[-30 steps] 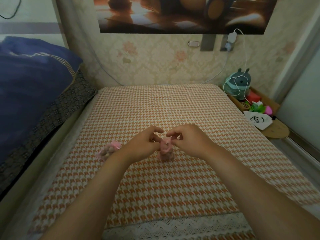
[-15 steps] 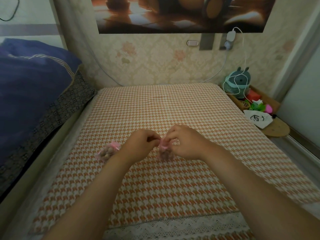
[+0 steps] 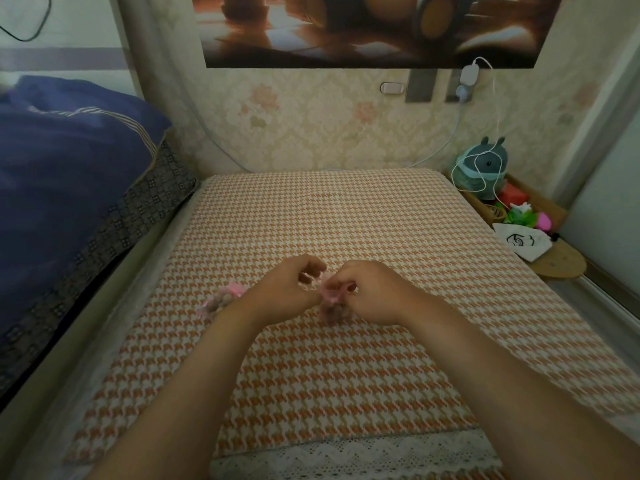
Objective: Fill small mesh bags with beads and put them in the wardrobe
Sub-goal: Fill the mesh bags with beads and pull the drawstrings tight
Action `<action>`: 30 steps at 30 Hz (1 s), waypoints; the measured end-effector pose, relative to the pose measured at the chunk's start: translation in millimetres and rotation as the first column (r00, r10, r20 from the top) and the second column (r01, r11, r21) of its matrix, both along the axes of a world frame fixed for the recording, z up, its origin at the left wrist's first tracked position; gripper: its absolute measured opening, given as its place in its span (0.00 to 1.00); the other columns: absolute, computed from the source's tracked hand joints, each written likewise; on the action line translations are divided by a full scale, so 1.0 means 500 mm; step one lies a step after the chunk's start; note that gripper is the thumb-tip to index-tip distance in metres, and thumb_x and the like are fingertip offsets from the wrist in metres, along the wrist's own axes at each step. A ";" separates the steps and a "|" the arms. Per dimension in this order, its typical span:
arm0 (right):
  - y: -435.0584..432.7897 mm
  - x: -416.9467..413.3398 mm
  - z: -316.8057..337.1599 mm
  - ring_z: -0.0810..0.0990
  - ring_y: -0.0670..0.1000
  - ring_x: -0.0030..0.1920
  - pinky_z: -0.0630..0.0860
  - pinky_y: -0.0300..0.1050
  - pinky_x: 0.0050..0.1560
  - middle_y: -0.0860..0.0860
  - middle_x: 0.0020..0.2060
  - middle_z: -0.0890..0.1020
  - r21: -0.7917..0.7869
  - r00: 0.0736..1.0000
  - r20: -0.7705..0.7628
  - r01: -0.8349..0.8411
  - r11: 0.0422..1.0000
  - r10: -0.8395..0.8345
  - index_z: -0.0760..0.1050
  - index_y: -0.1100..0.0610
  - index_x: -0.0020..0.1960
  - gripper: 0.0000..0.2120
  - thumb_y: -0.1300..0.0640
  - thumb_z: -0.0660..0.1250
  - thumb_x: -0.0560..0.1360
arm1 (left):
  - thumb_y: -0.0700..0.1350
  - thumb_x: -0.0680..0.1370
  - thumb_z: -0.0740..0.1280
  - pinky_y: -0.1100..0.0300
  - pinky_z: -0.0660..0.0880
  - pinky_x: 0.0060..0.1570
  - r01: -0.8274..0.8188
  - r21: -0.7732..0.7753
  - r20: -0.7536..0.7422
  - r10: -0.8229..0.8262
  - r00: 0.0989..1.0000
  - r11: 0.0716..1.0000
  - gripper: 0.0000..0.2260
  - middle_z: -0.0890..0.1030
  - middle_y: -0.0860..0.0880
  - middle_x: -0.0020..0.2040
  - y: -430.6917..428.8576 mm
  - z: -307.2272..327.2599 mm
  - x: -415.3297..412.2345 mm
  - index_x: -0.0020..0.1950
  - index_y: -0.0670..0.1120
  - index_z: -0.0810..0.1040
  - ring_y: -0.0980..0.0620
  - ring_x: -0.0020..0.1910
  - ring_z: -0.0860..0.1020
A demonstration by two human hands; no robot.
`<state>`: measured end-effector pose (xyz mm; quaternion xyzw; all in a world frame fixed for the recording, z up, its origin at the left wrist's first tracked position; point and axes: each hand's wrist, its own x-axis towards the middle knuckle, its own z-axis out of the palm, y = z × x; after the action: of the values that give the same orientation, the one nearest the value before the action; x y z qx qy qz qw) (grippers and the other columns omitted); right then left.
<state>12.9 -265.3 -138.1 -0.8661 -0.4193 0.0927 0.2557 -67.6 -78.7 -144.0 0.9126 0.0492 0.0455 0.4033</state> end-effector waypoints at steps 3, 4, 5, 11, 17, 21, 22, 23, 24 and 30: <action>-0.002 -0.001 -0.002 0.81 0.42 0.53 0.81 0.47 0.54 0.39 0.55 0.83 0.067 0.999 -0.038 0.033 0.997 -0.031 0.82 0.41 0.58 0.14 0.55 0.69 0.75 | 0.52 0.69 0.78 0.68 0.73 0.50 0.076 -0.093 -0.148 -0.089 0.985 0.993 0.35 0.79 0.57 0.62 -0.005 -0.014 0.001 0.73 0.54 0.67 0.61 0.58 0.77; -0.004 0.001 -0.003 0.81 0.42 0.53 0.81 0.48 0.54 0.38 0.55 0.83 0.066 0.998 -0.019 0.062 0.996 -0.061 0.82 0.39 0.56 0.13 0.53 0.69 0.75 | 0.51 0.70 0.78 0.68 0.75 0.48 0.082 -0.096 -0.145 -0.096 0.985 0.992 0.34 0.81 0.56 0.59 -0.007 -0.018 0.002 0.72 0.52 0.68 0.61 0.55 0.79; -0.004 0.003 -0.003 0.80 0.43 0.54 0.80 0.48 0.55 0.38 0.55 0.83 0.055 0.997 -0.003 0.081 0.995 -0.081 0.82 0.39 0.55 0.11 0.52 0.69 0.76 | 0.50 0.70 0.78 0.65 0.78 0.47 0.076 -0.091 -0.116 -0.087 0.989 0.993 0.30 0.83 0.56 0.56 -0.009 -0.023 0.004 0.70 0.51 0.71 0.61 0.51 0.81; -0.002 0.001 -0.005 0.81 0.47 0.56 0.80 0.50 0.57 0.42 0.55 0.83 0.037 0.994 -0.111 0.001 0.999 0.004 0.85 0.43 0.51 0.10 0.56 0.69 0.78 | 0.47 0.70 0.78 0.55 0.80 0.50 0.073 -0.018 0.019 -0.073 0.997 0.997 0.12 0.85 0.57 0.43 -0.014 -0.029 0.010 0.51 0.56 0.83 0.60 0.43 0.82; -0.012 0.012 -0.007 0.80 0.43 0.53 0.79 0.45 0.53 0.40 0.53 0.82 0.069 0.986 -0.114 0.126 0.990 -0.117 0.83 0.42 0.54 0.12 0.38 0.72 0.74 | 0.48 0.69 0.79 0.67 0.76 0.42 0.069 -0.071 0.066 -0.064 0.996 0.995 0.14 0.84 0.59 0.44 -0.019 -0.033 0.014 0.51 0.56 0.81 0.64 0.43 0.81; -0.004 0.004 -0.005 0.81 0.45 0.53 0.80 0.51 0.56 0.41 0.52 0.83 0.040 0.993 -0.106 0.046 0.998 -0.041 0.85 0.43 0.50 0.05 0.48 0.69 0.79 | 0.41 0.68 0.80 0.56 0.81 0.50 0.104 -0.168 0.053 -0.096 0.994 0.980 0.17 0.84 0.54 0.47 -0.025 -0.041 0.014 0.53 0.48 0.79 0.56 0.47 0.83; -0.005 0.004 -0.004 0.81 0.45 0.53 0.80 0.51 0.56 0.41 0.52 0.82 0.041 0.993 -0.111 0.047 0.998 -0.042 0.85 0.43 0.50 0.05 0.49 0.70 0.79 | 0.40 0.68 0.80 0.54 0.81 0.51 0.100 -0.175 0.058 -0.091 0.994 0.979 0.17 0.85 0.53 0.48 -0.025 -0.042 0.015 0.53 0.48 0.79 0.54 0.47 0.83; -0.007 0.005 -0.003 0.81 0.45 0.53 0.80 0.51 0.56 0.41 0.53 0.82 0.053 0.991 -0.123 0.067 0.996 -0.060 0.84 0.43 0.51 0.05 0.50 0.70 0.79 | 0.40 0.69 0.80 0.52 0.81 0.51 0.092 -0.169 0.062 -0.082 0.995 0.981 0.16 0.85 0.52 0.48 -0.025 -0.043 0.016 0.53 0.47 0.79 0.54 0.47 0.83; -0.010 0.008 -0.001 0.81 0.45 0.54 0.80 0.50 0.57 0.41 0.54 0.82 0.070 0.987 -0.132 0.096 0.993 -0.086 0.84 0.42 0.51 0.05 0.50 0.71 0.78 | 0.41 0.69 0.79 0.51 0.81 0.51 0.080 -0.151 0.065 -0.071 0.995 0.985 0.16 0.85 0.53 0.49 -0.025 -0.043 0.018 0.54 0.48 0.80 0.54 0.47 0.84; -0.019 0.008 0.005 0.80 0.45 0.56 0.79 0.51 0.59 0.40 0.55 0.83 -0.004 0.988 -0.153 0.022 1.000 -0.022 0.83 0.37 0.52 0.12 0.53 0.66 0.78 | 0.43 0.69 0.79 0.51 0.80 0.51 0.070 -0.067 0.076 -0.065 0.995 0.995 0.16 0.85 0.54 0.46 -0.030 -0.040 0.020 0.54 0.50 0.83 0.56 0.46 0.83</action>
<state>17.0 -274.8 -135.5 -0.8614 -0.3887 0.1568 0.2871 -57.6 -93.8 -163.7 0.8969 0.0050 0.0635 0.4376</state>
